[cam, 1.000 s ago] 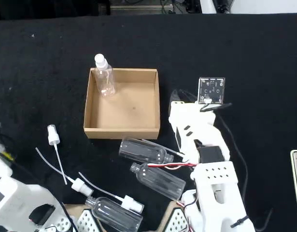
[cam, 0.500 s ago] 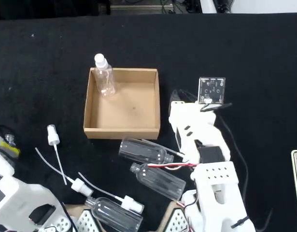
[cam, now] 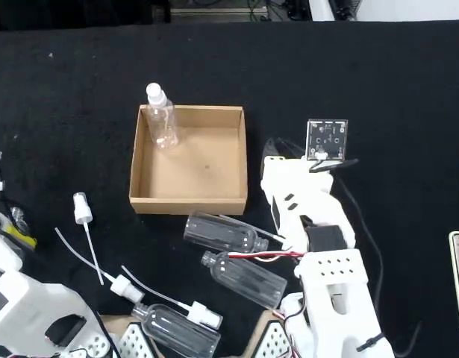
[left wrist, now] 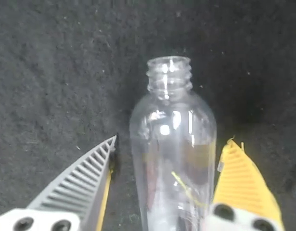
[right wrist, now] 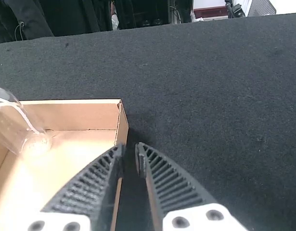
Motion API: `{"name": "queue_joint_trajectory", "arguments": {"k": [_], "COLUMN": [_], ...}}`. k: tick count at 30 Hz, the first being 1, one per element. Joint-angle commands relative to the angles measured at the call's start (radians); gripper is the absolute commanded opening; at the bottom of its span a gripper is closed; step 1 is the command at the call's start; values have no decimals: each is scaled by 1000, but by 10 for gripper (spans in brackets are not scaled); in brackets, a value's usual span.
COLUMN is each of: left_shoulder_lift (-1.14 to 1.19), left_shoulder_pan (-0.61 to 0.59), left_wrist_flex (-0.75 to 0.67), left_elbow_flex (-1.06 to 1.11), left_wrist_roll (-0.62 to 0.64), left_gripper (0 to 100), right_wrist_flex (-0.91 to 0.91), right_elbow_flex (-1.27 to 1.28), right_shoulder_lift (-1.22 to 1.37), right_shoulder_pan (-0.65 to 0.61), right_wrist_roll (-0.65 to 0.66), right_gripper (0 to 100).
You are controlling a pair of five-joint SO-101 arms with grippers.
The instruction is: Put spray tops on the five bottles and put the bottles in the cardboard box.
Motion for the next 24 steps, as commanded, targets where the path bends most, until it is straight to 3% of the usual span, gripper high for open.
{"name": "queue_joint_trajectory", "arguments": {"k": [1,4,9,17,20,24], "left_shoulder_lift": [-21,-21,-21,-43,-115,-245], "left_shoulder_pan": [8,8,18,42,44,68], "left_wrist_flex": [-20,-20,32,68,68,55], "left_elbow_flex": [-1,1,-18,-128,-105,-31], "left_wrist_roll": [-11,-11,0,336,413,612], "left_gripper": [310,295,38,36,37,39], "right_wrist_flex": [-28,-28,-28,-20,-18,-18], "right_elbow_flex": [-27,-27,-28,-35,-42,-44], "right_shoulder_lift": [-18,-18,-18,-19,-19,-19], "right_shoulder_pan": [-14,-14,-14,-12,-12,-12], "right_wrist_roll": [-3,-3,-3,-3,-5,-5], "right_gripper": [11,11,11,11,11,11]}}
